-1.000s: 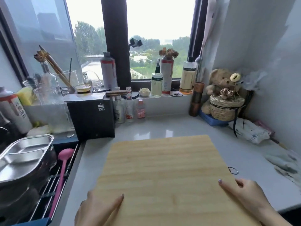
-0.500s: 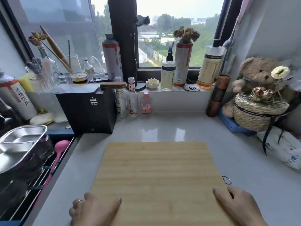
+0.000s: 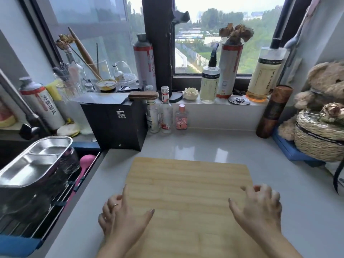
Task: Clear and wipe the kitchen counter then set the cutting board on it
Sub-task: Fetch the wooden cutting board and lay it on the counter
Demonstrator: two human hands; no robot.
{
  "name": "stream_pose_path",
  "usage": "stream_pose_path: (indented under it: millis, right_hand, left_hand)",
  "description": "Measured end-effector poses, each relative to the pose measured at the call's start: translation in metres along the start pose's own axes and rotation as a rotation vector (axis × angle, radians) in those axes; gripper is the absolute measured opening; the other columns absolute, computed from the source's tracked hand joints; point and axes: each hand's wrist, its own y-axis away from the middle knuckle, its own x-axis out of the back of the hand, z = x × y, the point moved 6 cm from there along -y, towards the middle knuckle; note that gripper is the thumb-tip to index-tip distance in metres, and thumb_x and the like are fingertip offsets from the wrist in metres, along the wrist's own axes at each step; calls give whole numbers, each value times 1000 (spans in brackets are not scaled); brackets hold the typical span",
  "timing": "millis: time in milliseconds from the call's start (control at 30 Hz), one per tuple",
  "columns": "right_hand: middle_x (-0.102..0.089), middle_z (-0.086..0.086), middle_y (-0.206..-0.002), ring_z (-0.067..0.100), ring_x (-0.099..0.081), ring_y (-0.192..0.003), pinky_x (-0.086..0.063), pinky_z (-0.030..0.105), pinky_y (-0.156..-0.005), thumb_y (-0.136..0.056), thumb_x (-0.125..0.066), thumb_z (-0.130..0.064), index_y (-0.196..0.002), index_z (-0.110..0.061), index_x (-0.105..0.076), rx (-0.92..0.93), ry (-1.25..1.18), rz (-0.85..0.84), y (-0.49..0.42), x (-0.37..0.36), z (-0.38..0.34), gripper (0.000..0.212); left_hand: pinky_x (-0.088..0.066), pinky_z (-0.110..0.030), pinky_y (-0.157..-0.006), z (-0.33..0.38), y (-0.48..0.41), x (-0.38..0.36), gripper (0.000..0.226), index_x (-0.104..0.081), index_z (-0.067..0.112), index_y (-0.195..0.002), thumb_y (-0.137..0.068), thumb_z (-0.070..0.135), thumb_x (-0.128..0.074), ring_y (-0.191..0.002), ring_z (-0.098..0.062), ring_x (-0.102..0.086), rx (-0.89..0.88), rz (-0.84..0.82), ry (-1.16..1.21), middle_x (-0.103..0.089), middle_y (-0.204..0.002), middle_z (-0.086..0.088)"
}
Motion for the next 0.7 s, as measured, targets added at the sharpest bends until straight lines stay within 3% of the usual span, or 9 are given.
stream_pose_path:
  millis: [67, 200, 267, 367, 533, 600, 700]
  right_hand:
    - [-50, 8, -115, 28, -39, -111, -36, 36, -93, -77, -63, -45, -115, -19, -59, 159, -192, 19, -11, 10, -55, 47]
    - [-55, 5, -113, 23, -47, -110, -39, 32, -90, -81, -60, -40, -114, -18, -58, 507, -337, 1, -41, 38, -172, 39]
    - [-58, 8, -112, 25, -51, -109, -42, 32, -89, -82, -60, -35, -111, -15, -60, 615, -389, 51, -59, 59, -226, 36]
    - [-58, 14, -114, 31, -50, -109, -43, 36, -92, -81, -60, -31, -111, -11, -60, 681, -390, 130, -88, 80, -293, 35]
    - [-47, 9, -134, 28, -35, -128, -33, 42, -105, -85, -54, -39, -129, -18, -46, 702, -196, 182, -145, 82, -350, 50]
    - [-46, 7, -139, 27, -34, -132, -29, 42, -109, -87, -50, -44, -135, -20, -37, 727, -56, 114, -168, 74, -361, 56]
    - [-47, 9, -139, 29, -44, -126, -38, 43, -104, -89, -47, -45, -139, -20, -29, 741, 57, -99, -190, 59, -370, 59]
  left_hand:
    - [-19, -41, -106, 9, -9, 9, 85, -15, 34, -137, -69, 64, -54, -124, -24, -21, -86, 62, -52, -27, -132, -4]
    - [-20, -39, -102, 18, -42, 47, 70, -27, 32, -135, -75, 58, -51, -124, -22, -26, -191, 220, 6, -36, -132, -3]
    - [-17, -40, -101, 27, -66, 74, 64, -37, 29, -132, -76, 53, -54, -124, -24, -31, -225, 307, 74, -45, -129, -4]
    - [-17, -39, -102, 44, -109, 117, 61, -37, 27, -132, -78, 50, -53, -124, -24, -36, -254, 405, 81, -49, -129, -4]
    - [-21, -38, -106, 42, -167, 138, 62, -30, 29, -135, -80, 49, -50, -125, -20, -37, -203, 352, 194, -46, -132, -1]
    - [-22, -36, -106, 35, -171, 117, 63, -27, 33, -135, -79, 51, -50, -124, -17, -38, -186, 291, 200, -45, -132, 3]
    - [-22, -31, -106, 27, -168, 73, 67, -20, 42, -136, -77, 56, -49, -126, -10, -35, -137, 146, 170, -40, -134, 11]
